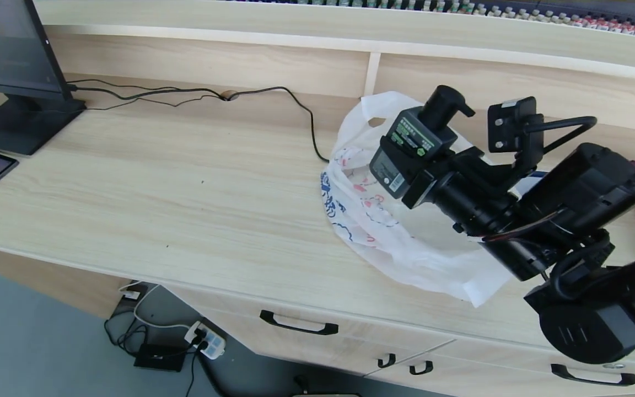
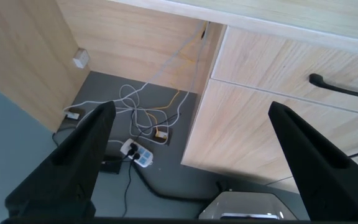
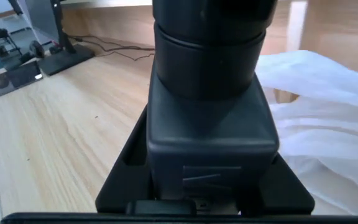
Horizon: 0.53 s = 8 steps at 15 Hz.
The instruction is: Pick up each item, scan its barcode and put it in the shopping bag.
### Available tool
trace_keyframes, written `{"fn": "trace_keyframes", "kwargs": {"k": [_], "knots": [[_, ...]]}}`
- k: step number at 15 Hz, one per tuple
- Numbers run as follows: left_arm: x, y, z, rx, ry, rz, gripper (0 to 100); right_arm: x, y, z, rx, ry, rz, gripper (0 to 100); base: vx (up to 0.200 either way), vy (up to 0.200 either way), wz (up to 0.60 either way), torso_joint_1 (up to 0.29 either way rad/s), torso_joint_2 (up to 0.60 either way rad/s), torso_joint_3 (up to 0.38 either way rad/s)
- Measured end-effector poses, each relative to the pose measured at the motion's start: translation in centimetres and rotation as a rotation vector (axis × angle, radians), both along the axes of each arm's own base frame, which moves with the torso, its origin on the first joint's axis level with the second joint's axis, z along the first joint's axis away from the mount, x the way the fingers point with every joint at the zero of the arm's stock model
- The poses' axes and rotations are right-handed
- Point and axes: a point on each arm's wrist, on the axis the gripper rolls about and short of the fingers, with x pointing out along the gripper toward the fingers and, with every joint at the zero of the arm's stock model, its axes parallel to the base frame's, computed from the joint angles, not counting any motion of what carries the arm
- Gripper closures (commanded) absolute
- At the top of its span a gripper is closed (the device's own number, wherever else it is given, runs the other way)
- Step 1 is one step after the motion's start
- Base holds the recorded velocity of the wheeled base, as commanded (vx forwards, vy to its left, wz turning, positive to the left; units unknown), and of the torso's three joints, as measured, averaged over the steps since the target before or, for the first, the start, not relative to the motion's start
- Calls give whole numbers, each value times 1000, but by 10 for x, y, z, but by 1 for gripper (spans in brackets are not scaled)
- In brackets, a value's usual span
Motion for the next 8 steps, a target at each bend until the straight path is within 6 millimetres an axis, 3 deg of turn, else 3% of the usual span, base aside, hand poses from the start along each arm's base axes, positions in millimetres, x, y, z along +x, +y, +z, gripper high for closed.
{"fn": "trace_keyframes", "kwargs": {"k": [5,8], "knots": [[0,0,0,4,-1,1,0,17,-34,0,115,76,-58,100,0,0,0,0,0,0],[0,0,0,4,-1,0,0,26,-29,2,219,123,6,100,0,0,0,0,0,0]]}}
